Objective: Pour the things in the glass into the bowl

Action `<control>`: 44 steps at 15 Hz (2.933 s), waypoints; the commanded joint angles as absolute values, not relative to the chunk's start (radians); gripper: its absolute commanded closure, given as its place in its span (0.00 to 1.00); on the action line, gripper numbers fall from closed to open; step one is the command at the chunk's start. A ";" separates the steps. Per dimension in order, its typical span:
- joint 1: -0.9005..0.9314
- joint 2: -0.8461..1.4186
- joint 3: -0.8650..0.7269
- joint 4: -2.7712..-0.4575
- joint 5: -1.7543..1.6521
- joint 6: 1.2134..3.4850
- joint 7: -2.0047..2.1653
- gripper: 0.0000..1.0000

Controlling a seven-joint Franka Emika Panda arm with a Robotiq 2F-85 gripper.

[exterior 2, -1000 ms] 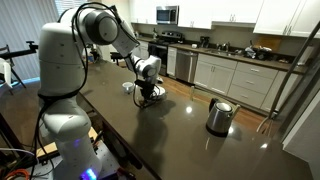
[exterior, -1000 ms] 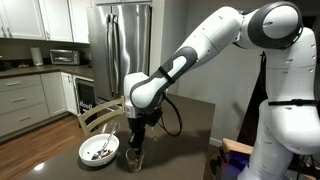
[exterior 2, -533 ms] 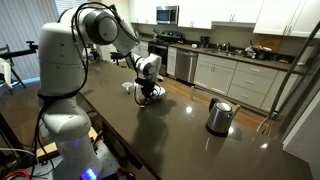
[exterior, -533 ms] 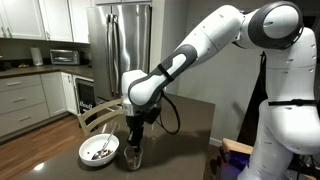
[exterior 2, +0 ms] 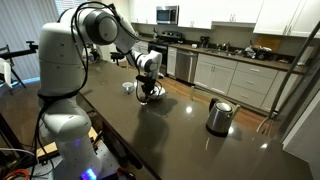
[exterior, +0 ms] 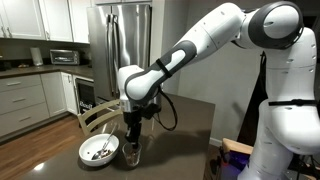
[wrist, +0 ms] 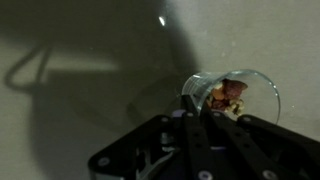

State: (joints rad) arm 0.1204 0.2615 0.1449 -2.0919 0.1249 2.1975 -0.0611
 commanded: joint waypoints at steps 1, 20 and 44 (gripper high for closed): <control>0.124 0.268 0.140 -2.060 0.102 2.159 -0.058 0.96; 0.156 0.384 0.097 -1.774 -0.131 1.960 0.022 0.96; 0.378 0.670 0.004 -1.330 -0.556 1.675 0.296 0.96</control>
